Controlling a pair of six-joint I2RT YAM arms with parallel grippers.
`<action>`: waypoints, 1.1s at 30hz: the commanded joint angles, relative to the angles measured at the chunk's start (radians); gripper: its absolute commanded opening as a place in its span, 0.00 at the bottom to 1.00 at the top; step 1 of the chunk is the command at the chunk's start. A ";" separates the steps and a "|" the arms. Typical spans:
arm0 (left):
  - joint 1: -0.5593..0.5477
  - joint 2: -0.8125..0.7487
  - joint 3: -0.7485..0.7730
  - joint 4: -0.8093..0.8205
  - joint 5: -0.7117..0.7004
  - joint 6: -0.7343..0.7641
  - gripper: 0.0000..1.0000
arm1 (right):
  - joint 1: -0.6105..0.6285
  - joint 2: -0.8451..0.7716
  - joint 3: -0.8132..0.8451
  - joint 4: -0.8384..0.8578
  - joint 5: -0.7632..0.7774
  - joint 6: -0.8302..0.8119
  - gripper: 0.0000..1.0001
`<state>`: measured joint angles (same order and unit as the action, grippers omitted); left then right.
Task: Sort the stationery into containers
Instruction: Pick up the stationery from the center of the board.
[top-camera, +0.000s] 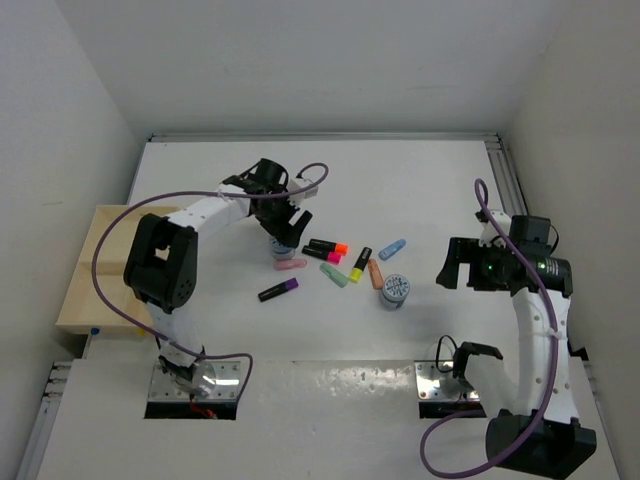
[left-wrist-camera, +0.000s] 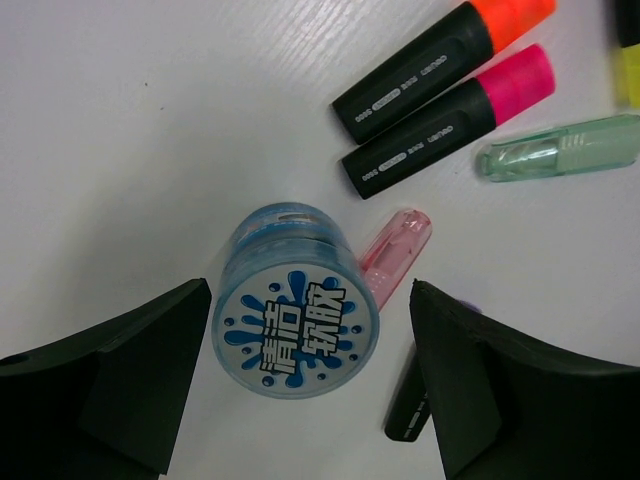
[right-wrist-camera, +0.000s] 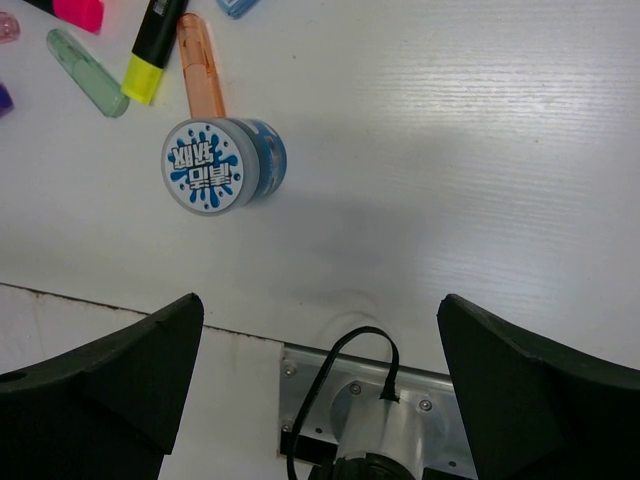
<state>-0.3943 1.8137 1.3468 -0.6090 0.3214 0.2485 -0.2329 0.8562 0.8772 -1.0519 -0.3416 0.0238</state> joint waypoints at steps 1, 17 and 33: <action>-0.011 0.016 0.031 0.031 -0.068 -0.011 0.86 | -0.006 -0.017 -0.003 -0.002 -0.010 -0.016 0.99; -0.006 0.027 -0.014 0.003 -0.102 -0.006 0.51 | -0.009 0.001 -0.004 0.013 -0.014 -0.016 0.99; 0.178 0.006 0.311 -0.240 -0.151 -0.012 0.10 | -0.009 0.040 -0.007 0.044 -0.080 -0.005 0.99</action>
<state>-0.2634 1.8515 1.5261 -0.7773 0.1967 0.2321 -0.2394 0.8898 0.8597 -1.0458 -0.3832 0.0219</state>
